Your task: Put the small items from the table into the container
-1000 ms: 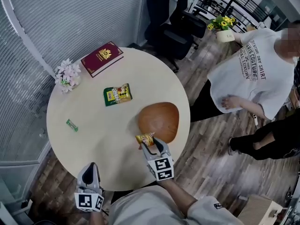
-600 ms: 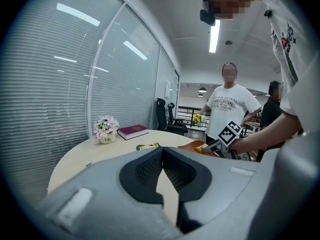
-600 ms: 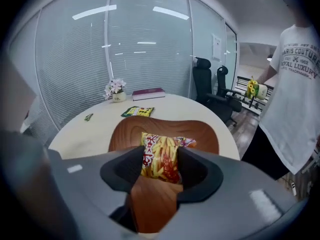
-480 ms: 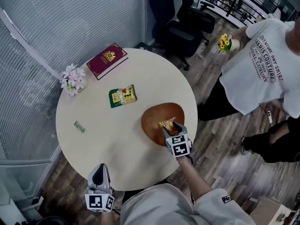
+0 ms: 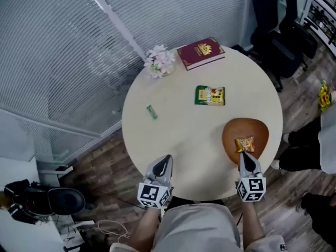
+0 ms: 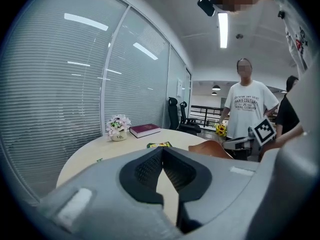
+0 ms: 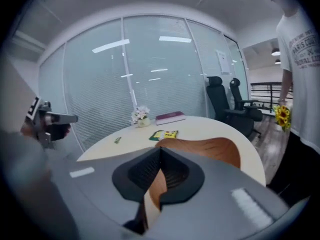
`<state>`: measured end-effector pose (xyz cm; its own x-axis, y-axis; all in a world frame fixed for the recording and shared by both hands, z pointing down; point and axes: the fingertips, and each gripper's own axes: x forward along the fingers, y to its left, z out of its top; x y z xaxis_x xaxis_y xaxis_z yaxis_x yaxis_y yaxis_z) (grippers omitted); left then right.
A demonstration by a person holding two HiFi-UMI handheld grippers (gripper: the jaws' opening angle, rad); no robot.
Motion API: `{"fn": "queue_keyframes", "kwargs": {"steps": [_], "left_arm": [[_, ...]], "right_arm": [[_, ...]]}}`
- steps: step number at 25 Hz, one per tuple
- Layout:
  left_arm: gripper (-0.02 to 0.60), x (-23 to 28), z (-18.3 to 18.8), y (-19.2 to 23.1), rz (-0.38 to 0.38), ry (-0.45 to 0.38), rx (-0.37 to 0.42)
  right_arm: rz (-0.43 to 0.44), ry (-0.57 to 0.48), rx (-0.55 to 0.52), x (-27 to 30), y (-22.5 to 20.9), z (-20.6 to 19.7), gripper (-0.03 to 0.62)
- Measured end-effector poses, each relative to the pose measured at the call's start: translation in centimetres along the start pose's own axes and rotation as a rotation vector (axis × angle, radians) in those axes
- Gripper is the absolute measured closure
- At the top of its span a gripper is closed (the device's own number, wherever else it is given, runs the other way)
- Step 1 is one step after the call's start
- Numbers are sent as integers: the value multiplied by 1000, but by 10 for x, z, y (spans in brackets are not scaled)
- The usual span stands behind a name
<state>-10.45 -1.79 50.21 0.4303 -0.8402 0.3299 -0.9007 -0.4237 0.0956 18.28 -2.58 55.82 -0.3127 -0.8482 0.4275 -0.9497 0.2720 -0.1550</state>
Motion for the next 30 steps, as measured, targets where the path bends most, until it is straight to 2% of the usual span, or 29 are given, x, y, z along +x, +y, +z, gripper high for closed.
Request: {"fn": "queue_keyframes", "kwargs": {"steps": [5, 10, 18, 25, 30], "left_arm": [[586, 2, 5, 2, 16, 12, 33], [588, 8, 0, -4, -4, 22, 25], [584, 18, -1, 18, -64, 18, 54], [584, 6, -12, 70, -90, 41, 12], [584, -5, -20, 118, -110, 62, -10]], "right_arm": [[196, -50, 2, 7, 80, -8, 592], [304, -37, -18, 5, 131, -12, 592], [310, -23, -31, 29, 168, -11, 592], [287, 16, -76, 87, 220, -2, 592], [302, 41, -130, 151, 275, 1, 591]]}}
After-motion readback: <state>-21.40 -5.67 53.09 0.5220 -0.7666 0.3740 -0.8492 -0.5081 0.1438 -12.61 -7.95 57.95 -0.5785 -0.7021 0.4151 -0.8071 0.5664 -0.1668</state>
